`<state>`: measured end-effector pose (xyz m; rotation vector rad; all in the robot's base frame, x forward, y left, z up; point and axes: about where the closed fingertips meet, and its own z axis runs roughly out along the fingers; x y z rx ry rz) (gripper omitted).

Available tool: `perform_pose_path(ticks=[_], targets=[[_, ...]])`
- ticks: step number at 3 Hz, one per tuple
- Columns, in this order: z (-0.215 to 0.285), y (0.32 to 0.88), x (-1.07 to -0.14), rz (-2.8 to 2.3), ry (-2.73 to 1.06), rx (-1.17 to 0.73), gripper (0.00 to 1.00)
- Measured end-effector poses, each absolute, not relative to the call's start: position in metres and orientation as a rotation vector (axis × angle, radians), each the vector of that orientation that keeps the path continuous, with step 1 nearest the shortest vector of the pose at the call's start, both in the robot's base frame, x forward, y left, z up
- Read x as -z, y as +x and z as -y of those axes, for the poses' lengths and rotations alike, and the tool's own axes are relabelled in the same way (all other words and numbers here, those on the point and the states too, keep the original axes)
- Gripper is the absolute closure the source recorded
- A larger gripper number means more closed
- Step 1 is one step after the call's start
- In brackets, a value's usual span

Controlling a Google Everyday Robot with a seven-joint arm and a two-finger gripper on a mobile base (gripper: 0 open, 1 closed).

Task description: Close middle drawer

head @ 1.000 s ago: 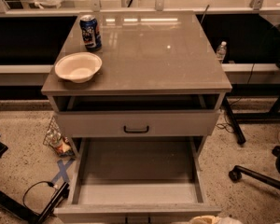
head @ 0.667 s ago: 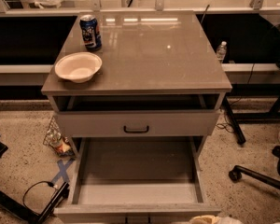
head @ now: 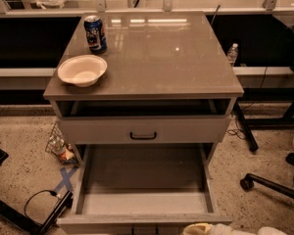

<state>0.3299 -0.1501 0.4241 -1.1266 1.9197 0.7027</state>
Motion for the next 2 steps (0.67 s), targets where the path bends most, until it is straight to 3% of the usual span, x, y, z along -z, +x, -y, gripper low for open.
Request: perform_pose_path(ticks=[2], targets=[[0.137,0.36,-0.411,-1.895,-1.081,-0.731,1.0]])
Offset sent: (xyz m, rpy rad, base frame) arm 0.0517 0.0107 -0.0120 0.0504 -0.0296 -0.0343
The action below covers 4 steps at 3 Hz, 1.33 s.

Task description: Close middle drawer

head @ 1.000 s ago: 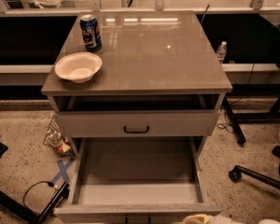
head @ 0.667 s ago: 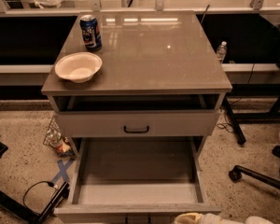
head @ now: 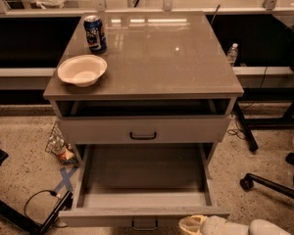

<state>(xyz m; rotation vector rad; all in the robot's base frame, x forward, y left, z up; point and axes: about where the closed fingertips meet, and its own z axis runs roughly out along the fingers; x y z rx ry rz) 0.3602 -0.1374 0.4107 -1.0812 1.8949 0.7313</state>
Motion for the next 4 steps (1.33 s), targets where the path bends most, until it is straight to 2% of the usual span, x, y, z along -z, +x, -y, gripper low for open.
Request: perform_pose_path(ticks=[3,4], targets=[[0.142,0.45,-0.438,-1.848,-1.112,-0.667,1.0],[0.123,0.493,-0.43,-1.843,-1.143,-0.69,1.0]])
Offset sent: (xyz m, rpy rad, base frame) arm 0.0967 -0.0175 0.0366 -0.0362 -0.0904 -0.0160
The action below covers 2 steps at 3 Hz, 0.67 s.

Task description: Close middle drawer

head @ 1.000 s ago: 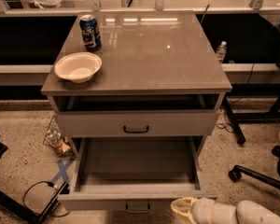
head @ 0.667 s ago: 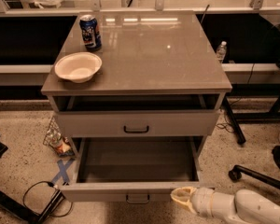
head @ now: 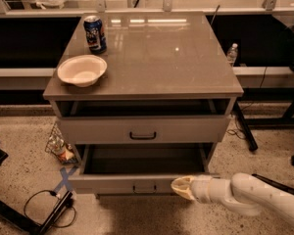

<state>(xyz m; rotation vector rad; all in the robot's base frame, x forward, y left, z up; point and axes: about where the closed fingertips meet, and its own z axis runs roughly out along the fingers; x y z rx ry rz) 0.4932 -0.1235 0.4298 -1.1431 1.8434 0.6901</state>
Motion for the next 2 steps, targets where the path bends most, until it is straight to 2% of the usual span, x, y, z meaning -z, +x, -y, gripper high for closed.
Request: perform_pose_path(ticks=[2], targets=[[0.089,0.545,-0.414,-1.834,-1.181,-0.743,1.0]])
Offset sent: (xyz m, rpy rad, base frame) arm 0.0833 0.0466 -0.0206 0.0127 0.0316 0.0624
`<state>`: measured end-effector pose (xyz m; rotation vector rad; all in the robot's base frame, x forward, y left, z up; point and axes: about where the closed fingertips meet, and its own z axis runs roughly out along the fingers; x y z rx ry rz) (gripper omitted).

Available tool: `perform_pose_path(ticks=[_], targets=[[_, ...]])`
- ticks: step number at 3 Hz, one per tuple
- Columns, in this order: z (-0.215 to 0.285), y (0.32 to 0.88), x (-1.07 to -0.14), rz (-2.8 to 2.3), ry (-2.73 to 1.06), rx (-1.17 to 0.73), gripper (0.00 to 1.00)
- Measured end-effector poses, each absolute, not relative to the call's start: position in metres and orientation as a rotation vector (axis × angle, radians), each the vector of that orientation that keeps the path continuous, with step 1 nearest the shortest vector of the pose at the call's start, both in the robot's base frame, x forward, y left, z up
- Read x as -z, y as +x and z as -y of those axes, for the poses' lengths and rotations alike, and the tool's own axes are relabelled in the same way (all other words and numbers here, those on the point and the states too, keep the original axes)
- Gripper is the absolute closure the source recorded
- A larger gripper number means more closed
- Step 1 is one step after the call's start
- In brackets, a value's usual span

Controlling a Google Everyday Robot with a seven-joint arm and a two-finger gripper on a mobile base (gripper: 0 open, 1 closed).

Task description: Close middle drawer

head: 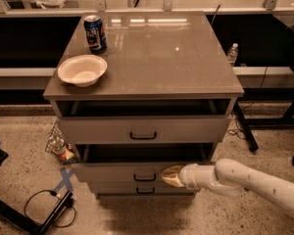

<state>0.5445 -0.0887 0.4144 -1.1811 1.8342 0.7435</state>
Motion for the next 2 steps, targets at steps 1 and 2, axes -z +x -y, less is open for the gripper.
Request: perform_pose_path(ticks=[1,2], targets=[[0.0769,0.5936,-0.4138,-1.832,-1.196,-0.751,1.0],[0.0767,0.5943,-0.4141,-1.831,-1.196,-0.751,1.0]])
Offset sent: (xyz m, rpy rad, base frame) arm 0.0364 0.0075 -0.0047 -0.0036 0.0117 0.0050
